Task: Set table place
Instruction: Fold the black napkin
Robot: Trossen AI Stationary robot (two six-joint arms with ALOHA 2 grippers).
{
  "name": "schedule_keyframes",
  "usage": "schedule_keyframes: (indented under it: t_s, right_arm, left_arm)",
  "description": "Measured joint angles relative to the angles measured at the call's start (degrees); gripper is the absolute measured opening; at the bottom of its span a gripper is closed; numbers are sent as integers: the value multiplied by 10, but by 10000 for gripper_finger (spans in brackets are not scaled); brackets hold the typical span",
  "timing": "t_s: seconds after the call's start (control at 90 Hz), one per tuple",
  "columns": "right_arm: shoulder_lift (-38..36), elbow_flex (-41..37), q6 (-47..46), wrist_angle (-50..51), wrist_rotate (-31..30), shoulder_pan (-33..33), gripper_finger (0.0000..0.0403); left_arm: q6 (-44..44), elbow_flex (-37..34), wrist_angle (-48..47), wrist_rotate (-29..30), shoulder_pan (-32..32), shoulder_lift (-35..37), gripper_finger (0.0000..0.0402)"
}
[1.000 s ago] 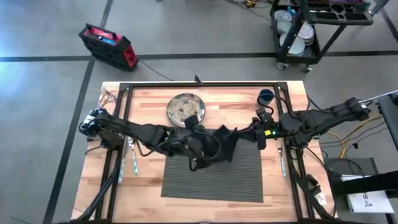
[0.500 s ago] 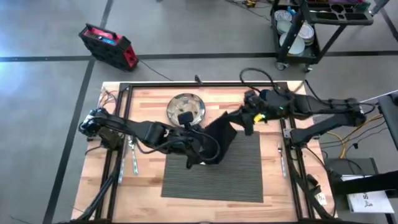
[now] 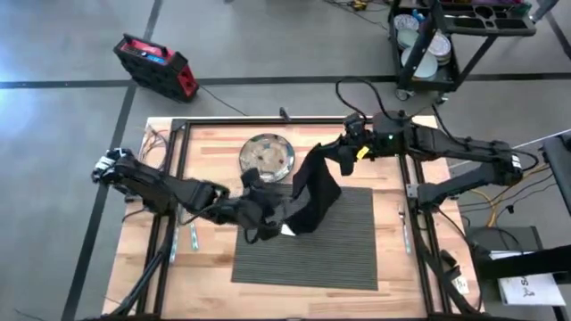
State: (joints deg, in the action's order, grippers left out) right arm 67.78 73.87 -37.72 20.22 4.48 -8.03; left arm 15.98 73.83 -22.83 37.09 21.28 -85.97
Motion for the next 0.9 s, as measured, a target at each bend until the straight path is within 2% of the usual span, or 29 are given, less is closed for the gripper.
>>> schedule_keyframes:
  t_s: [0.078,0.144,0.278,0.344,0.467,0.533,0.7,0.9]
  right_arm:
    - [4,0,1,1,5,-8,0]
    - [7,0,1,3,5,-9,0]
    - [6,0,9,2,7,-9,0]
    - [6,0,12,4,7,-9,0]
    - [6,0,13,4,6,-9,0]
    - [6,0,13,4,5,-9,0]
    - [6,0,13,4,5,-11,0]
    - [6,0,13,5,5,-11,0]
  left_arm:
    - [-30,-54,82,-33,4,0,79]
    - [-18,-79,123,-45,4,1,101]
    - [23,-92,108,-46,4,17,150]
    - [33,-91,103,-26,6,29,174]
    - [27,-87,106,57,8,37,205]
    - [-9,-88,111,77,7,24,214]
    - [-78,-90,171,76,6,-18,224]
    - [-104,-90,178,105,0,-36,222]
